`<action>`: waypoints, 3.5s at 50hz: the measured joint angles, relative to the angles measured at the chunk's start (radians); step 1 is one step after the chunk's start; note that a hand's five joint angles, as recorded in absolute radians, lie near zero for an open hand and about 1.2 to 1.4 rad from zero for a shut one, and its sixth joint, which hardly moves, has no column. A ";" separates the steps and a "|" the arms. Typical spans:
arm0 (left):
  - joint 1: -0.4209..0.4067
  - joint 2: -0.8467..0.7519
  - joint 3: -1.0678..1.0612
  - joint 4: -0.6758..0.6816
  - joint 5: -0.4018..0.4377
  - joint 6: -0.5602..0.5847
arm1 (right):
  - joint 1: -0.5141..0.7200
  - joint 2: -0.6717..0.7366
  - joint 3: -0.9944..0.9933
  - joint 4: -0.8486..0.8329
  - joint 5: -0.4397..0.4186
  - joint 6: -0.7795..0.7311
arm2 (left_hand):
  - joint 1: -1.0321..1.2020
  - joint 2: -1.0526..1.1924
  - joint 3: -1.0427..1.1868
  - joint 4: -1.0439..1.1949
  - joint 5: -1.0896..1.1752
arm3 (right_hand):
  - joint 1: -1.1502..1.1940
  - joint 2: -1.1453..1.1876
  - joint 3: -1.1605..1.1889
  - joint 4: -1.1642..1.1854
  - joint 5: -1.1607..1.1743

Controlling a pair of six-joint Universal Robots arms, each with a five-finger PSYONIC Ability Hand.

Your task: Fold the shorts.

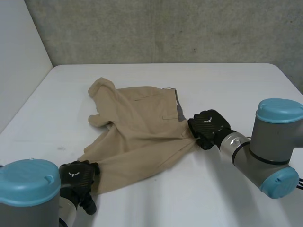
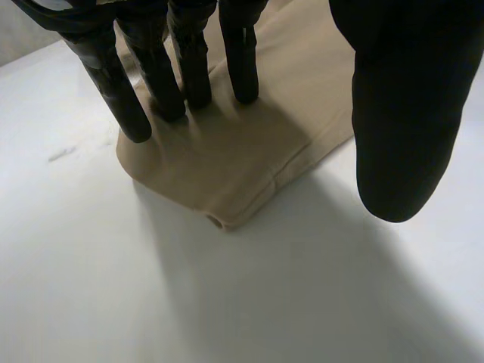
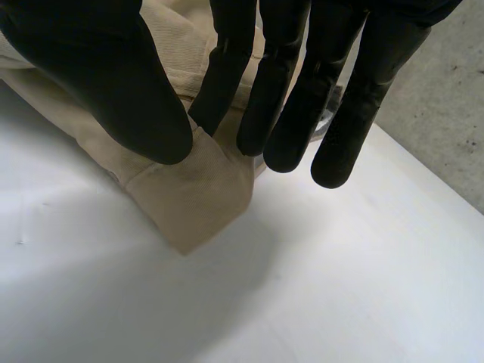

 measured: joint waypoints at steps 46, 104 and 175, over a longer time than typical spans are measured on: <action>0.158 -0.024 0.017 0.020 0.123 0.124 | 0.021 0.002 -0.003 0.023 0.015 -0.011 | 0.123 0.138 0.148 0.134 0.134 | 0.010 0.000 0.000 0.000 0.013; 0.269 0.149 0.048 0.076 0.225 0.178 | 0.000 -0.053 -0.090 0.281 -0.001 0.010 | 0.731 0.808 0.800 0.808 0.744 | -0.403 -0.565 -0.575 -0.583 -0.517; 0.354 0.207 0.721 -0.398 0.492 0.043 | -0.086 -0.370 -0.484 0.653 0.016 -0.004 | 0.731 0.810 0.807 0.813 0.743 | 0.030 0.005 -0.001 0.005 0.019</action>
